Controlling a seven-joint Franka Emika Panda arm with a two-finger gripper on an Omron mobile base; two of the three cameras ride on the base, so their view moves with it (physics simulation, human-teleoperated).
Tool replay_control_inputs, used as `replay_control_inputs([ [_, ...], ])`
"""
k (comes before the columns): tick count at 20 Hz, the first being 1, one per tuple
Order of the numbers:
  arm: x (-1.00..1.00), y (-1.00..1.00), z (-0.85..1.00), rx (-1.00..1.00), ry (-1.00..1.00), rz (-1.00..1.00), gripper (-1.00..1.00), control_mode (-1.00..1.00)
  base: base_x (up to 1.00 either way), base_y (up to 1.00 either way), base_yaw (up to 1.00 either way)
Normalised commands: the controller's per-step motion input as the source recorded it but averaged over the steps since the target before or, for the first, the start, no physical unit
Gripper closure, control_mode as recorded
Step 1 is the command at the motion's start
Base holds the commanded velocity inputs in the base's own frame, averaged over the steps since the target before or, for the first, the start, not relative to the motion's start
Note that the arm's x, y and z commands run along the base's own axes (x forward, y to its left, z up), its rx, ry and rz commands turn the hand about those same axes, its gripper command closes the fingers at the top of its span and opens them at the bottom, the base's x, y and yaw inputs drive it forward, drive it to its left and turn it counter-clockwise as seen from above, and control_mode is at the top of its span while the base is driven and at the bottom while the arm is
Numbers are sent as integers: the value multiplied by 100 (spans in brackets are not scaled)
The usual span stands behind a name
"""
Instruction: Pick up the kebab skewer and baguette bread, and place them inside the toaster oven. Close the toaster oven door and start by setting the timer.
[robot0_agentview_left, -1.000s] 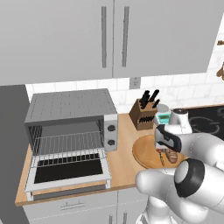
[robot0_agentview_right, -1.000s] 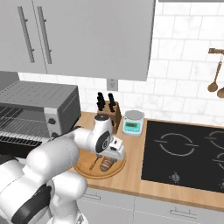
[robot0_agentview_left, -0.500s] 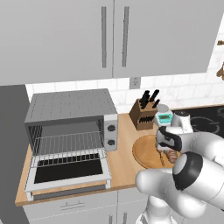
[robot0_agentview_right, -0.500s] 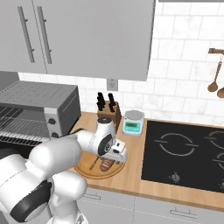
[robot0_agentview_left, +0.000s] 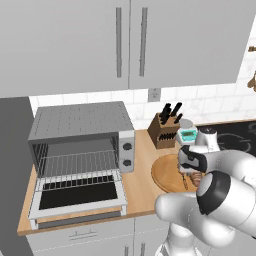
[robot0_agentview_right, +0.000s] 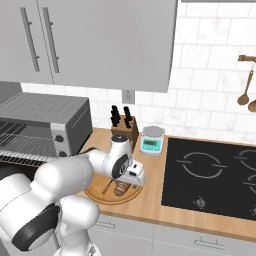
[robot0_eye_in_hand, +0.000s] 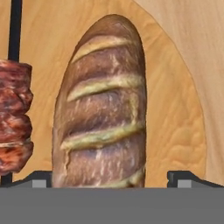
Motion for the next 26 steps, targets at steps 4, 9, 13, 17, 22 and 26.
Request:
replay_control_inputs([
  [4, 0, 0, -9, 0, 0, 0, 100, -100, 0, 0, 0],
  [9, 0, 0, 0, 0, 0, 0, 100, -100, 0, 0, 0],
  [13, -8, 0, 17, 0, -1, -6, 100, -100, 0, 0, 0],
  [17, -16, 0, 62, 0, 0, -12, 100, -100, 0, 0, 0],
  [22, -41, 13, 79, 0, 0, -12, 100, -100, 0, 0, 0],
  [26, -59, 50, 61, -1, 0, -17, 100, -100, 0, 0, 0],
])
